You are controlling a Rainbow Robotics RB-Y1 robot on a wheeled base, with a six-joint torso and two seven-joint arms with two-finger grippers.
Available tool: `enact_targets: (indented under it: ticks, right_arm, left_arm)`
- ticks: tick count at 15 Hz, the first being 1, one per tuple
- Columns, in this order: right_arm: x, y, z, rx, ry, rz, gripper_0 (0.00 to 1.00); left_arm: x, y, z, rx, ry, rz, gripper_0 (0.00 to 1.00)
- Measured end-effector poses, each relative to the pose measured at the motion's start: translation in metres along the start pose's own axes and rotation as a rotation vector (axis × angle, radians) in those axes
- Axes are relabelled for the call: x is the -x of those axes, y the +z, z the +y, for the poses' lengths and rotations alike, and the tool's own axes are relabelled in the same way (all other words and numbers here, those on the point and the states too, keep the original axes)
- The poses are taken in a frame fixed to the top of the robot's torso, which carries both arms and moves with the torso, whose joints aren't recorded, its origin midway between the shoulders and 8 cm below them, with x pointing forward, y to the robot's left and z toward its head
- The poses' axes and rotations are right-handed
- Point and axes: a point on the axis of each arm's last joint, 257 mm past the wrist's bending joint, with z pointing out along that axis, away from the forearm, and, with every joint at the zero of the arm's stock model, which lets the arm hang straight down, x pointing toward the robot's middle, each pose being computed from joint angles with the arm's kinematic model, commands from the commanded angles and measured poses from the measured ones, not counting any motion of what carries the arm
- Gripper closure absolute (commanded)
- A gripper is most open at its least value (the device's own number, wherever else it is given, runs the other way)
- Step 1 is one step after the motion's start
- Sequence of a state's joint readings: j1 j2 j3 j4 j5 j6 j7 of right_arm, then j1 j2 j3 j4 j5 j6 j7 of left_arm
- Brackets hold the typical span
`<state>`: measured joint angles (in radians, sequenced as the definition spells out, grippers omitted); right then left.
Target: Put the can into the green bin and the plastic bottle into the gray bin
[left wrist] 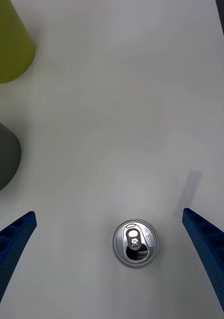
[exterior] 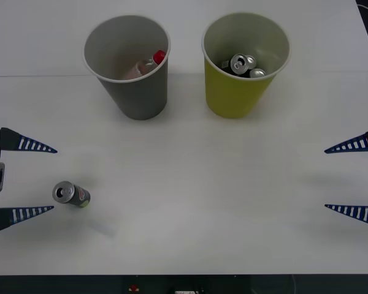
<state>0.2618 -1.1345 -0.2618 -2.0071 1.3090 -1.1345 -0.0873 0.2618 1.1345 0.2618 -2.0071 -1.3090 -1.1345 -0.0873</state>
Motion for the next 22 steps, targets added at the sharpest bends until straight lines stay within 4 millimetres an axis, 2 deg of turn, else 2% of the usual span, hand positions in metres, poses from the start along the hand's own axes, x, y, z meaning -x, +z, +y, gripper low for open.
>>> enact_targets:
  ticks: [2,6,9,13,22]
  right_arm:
    - [0.000,0.000,0.000,0.000,0.000,0.000,0.00]
    - [0.000,0.000,0.000,0.000,0.000,0.000,0.00]
    - [0.000,0.000,0.000,0.000,0.000,0.000,0.00]
    - [0.000,0.000,0.000,0.000,0.000,0.000,0.00]
    - [0.000,0.000,0.000,0.000,0.000,0.000,0.00]
  left_arm:
    - [0.000,0.000,0.000,0.000,0.000,0.000,0.00]
    - [0.003,0.000,0.012,0.057,-0.005,-0.016,0.00]
    - [0.003,0.000,0.012,0.066,-0.024,-0.020,0.00]
    - [0.000,0.000,0.008,0.120,-0.137,-0.044,0.00]
    - [0.007,-0.003,-0.007,0.305,-0.467,-0.126,0.00]
